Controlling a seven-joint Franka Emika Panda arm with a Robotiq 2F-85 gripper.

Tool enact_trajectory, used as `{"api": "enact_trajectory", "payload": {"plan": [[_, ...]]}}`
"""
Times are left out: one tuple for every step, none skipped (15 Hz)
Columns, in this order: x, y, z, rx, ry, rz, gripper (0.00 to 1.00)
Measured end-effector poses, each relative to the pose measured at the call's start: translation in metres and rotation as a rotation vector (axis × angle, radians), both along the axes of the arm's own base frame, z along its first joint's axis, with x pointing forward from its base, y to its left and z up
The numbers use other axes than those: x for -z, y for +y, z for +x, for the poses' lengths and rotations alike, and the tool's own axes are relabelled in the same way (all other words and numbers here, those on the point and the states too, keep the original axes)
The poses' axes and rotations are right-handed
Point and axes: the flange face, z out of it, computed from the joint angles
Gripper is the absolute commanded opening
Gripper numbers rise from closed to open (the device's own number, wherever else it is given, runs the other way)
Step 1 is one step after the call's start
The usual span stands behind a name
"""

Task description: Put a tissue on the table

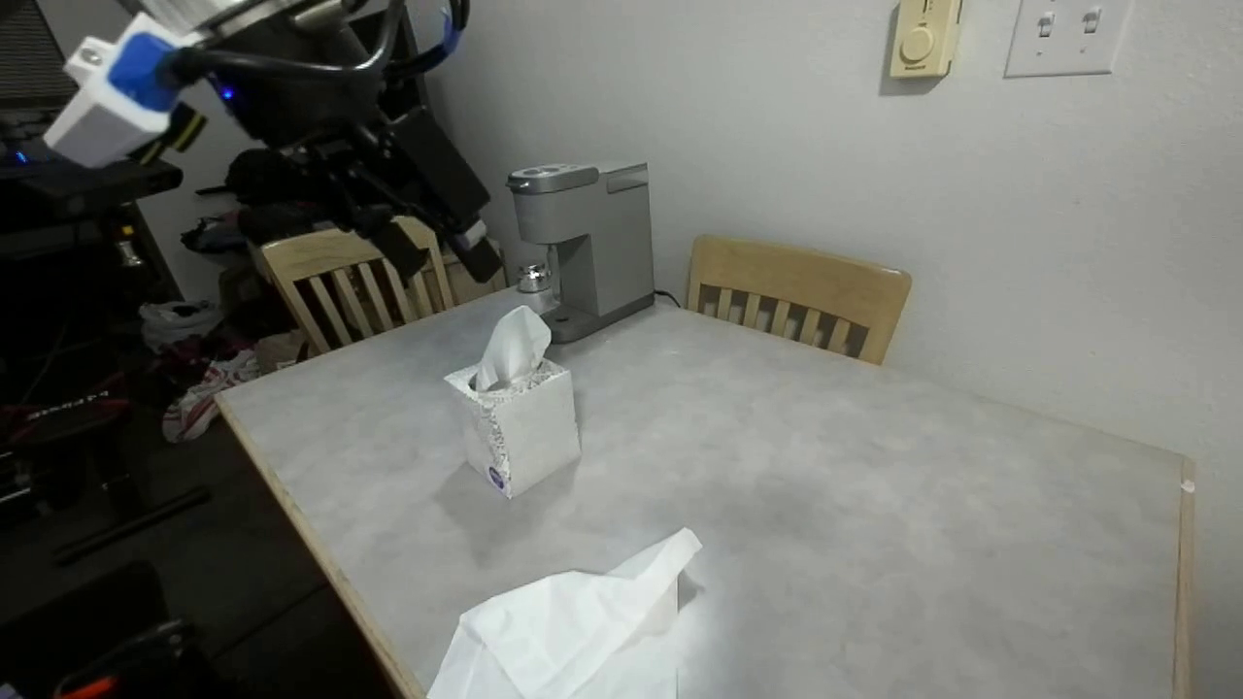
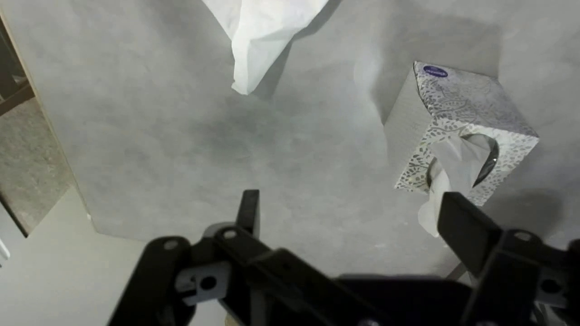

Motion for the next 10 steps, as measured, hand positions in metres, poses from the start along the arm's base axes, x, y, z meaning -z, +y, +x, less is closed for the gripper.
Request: {"api": "enact_trajectory", "payload": {"plan": [[-0.002,0.003,0.007,-0.012,-0.012,-0.006,1.00],[-0.004,0.006,0.015,-0.023,-0.023,-0.009,1.00],[-0.006,0.010,0.022,-0.035,-0.031,-0.008,1.00],[-0.008,0.014,0.029,-0.048,-0.038,-0.003,1.00],[-0.009,0.018,0.036,-0.062,-0.042,0.005,1.00],[-0.010,0.024,0.044,-0.078,-0.044,0.014,1.00],[-0.011,0.029,0.051,-0.094,-0.045,0.024,1.00],[-0.012,0.035,0.058,-0.111,-0.046,0.032,1.00],[-0.013,0.041,0.064,-0.128,-0.047,0.039,1.00],[-0.015,0.047,0.070,-0.145,-0.050,0.042,1.00]]}}
